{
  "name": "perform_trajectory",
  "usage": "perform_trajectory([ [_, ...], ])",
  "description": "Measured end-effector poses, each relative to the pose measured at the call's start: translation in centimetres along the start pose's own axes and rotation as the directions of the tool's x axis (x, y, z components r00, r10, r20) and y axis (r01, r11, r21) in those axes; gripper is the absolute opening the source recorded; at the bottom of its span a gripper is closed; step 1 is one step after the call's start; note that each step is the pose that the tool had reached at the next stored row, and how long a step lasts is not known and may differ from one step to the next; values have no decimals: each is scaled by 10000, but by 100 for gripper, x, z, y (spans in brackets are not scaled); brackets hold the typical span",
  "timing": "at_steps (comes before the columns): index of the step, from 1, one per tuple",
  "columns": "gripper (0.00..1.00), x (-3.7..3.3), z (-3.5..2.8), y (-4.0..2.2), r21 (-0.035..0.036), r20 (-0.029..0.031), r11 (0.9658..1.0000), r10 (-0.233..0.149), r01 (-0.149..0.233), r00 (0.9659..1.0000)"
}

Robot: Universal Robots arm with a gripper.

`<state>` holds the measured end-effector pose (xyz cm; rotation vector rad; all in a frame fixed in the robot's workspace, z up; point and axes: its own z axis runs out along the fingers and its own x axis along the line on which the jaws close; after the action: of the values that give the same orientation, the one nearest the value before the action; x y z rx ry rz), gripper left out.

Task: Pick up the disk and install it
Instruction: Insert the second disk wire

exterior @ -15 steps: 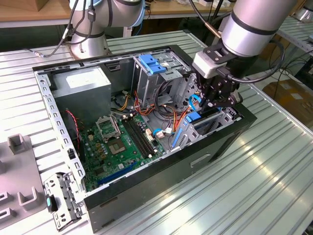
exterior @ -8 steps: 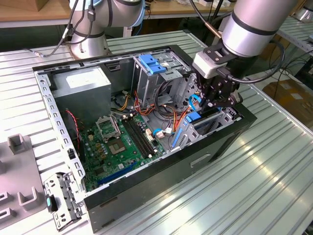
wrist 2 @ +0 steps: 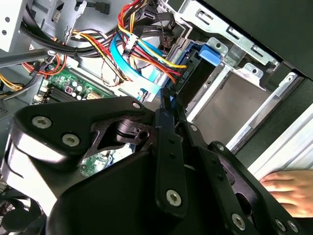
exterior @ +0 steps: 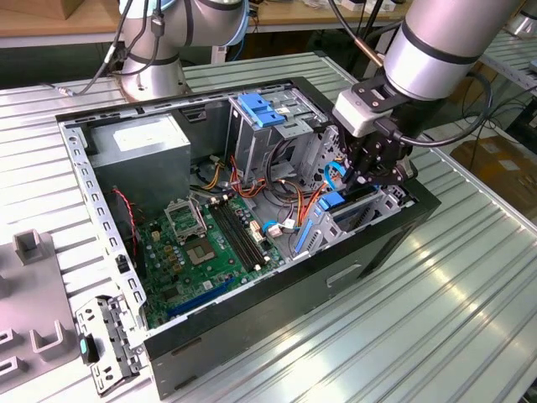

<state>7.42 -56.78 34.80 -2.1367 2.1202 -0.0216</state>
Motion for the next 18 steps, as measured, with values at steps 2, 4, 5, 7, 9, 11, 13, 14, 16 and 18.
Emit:
perform_trajectory([
  [2,16,1,5,1,-1,8,10000,1,-1,10000],
  [4,16,1,11,1,-1,19,10000,2,-2,10000],
  [5,16,2,13,1,-2,20,10000,2,-2,10000],
  [7,16,2,17,2,-4,26,10000,3,-3,10000],
  [9,16,2,19,1,-8,48,10000,5,-5,10000],
  [11,16,2,19,1,-10,56,10000,6,-6,10000],
  [13,16,2,12,-2,-23,84,10000,11,-11,10000],
  [14,16,2,11,-2,-33,86,10000,12,-12,10000],
  [16,16,3,8,-4,-53,81,10000,13,-13,10000],
  [18,16,6,8,-4,-73,81,10000,15,-14,10000],
])
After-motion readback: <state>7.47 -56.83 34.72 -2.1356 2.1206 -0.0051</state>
